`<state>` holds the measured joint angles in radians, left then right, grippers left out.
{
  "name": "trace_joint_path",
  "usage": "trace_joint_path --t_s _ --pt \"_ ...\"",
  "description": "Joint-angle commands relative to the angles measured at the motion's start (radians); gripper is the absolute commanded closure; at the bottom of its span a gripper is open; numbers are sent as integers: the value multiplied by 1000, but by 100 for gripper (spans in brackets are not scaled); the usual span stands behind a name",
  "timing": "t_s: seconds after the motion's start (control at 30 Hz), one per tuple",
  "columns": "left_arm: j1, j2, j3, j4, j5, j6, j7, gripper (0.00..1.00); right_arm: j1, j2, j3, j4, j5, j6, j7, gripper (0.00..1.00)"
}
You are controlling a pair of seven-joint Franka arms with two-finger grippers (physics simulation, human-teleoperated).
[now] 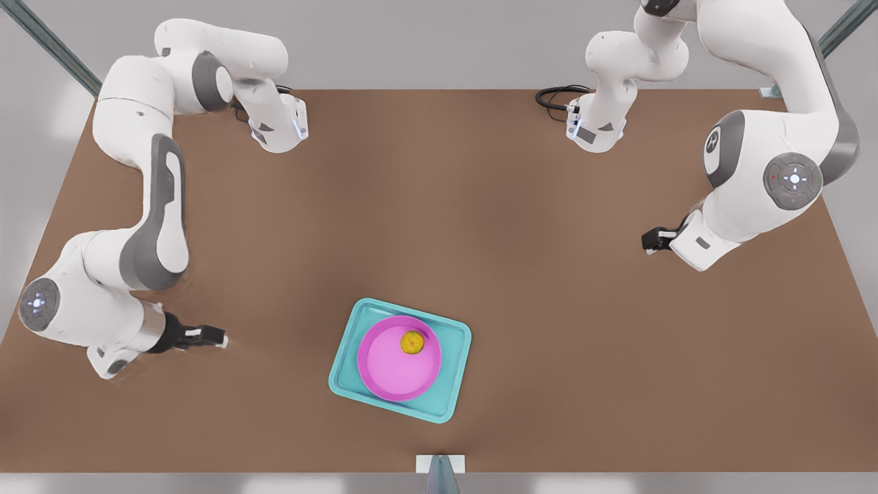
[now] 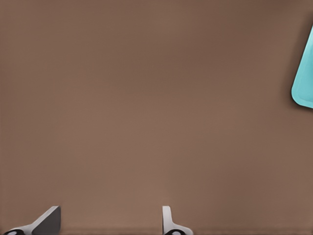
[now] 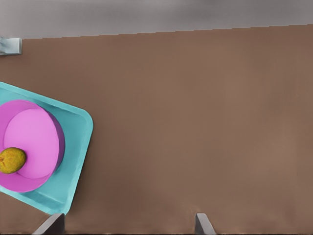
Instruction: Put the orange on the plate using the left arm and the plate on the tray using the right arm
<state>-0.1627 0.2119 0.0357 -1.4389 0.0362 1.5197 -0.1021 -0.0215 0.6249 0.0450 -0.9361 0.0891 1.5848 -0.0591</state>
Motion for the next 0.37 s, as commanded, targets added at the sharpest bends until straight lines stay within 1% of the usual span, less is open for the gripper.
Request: trace_joint_path --t_s 0.0,0.03,0.07,0.1,0.23,0.33 --pt "-3 33 -5 57 -7 -62 -62 0 -6 -131 3 20 -269 -465 -358 0" --pt "-4 50 -5 84 -1 -101 -54 0 -11 -175 -7 20 -272 -543 -338 0" --pt "-3 47 -5 84 2 -102 -50 0 -18 -278 -4 -70 -301 -557 -335 0" --pt "-3 53 -5 90 5 -102 -56 0 -40 -391 -4 -205 -302 -430 -332 0" --pt "-1 66 1 92 4 -102 -50 0 -66 -510 -2 -363 -302 -368 -320 0" --pt "-1 67 4 92 4 -102 -50 0 -66 -519 -2 -375 -304 -367 -320 0"
